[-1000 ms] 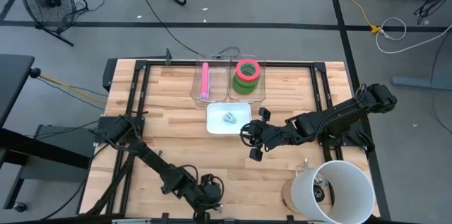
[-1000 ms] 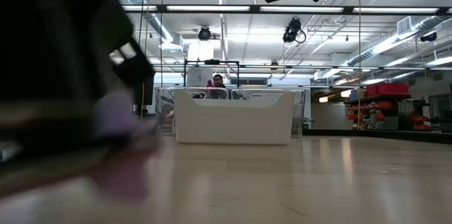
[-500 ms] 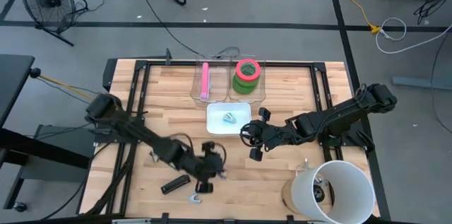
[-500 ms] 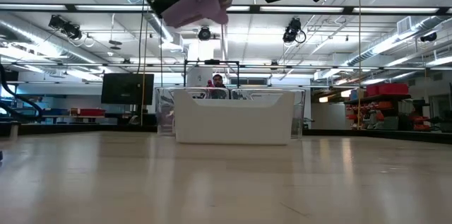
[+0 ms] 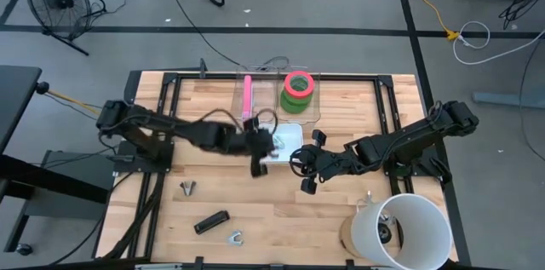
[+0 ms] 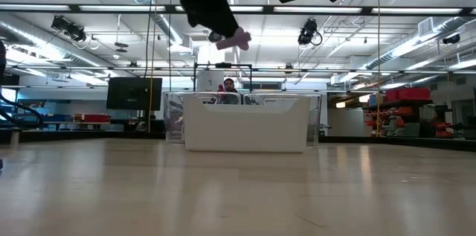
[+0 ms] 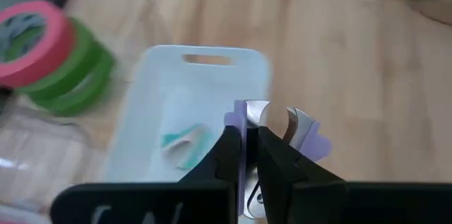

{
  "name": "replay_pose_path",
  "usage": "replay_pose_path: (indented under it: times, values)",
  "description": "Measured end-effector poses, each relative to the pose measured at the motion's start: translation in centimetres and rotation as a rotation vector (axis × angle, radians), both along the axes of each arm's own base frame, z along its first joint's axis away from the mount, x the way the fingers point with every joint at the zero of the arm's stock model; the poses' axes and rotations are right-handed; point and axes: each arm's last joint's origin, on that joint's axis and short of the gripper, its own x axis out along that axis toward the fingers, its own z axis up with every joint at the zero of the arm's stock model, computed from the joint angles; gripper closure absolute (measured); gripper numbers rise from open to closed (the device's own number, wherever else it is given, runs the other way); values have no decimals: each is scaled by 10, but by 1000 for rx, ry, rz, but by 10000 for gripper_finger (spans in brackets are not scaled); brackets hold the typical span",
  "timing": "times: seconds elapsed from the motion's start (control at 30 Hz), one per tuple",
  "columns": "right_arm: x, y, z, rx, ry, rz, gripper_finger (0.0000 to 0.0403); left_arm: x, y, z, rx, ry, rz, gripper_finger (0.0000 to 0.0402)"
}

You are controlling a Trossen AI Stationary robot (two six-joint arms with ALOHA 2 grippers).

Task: Pick and place Stapler, Stapler remover, tape
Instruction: Put the purple staple remover into the white bin, then put the black stapler into the left transparent bin

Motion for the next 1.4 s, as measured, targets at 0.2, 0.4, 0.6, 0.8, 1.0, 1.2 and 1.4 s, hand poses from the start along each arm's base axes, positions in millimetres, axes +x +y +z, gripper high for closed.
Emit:
replay_pose_path:
  times: [0.2, 0.4, 0.6, 0.8, 1.0, 1.2, 1.4]
  values:
    - [0, 0, 0, -3, 1, 2, 321, 3, 52, 0, -34, 2, 118, 376]
    - [0, 0, 0, -6, 1, 4, 321, 2, 81, -2, -62, 0, 187, 376]
    - [0, 0, 0, -6, 2, 4, 321, 4, 86, -7, -89, 8, 198, 368]
    - [0, 0, 0, -7, 3, 4, 321, 6, 84, -9, -108, 5, 210, 336]
    - [0, 0, 0, -7, 3, 4, 321, 6, 85, -9, -114, 1, 219, 324]
    - [0, 0, 0, -7, 4, 5, 321, 6, 84, -9, -115, 1, 218, 323]
    - [-1, 0, -1, -8, 11, 4, 321, 5, 68, -12, -331, 48, 58, 322]
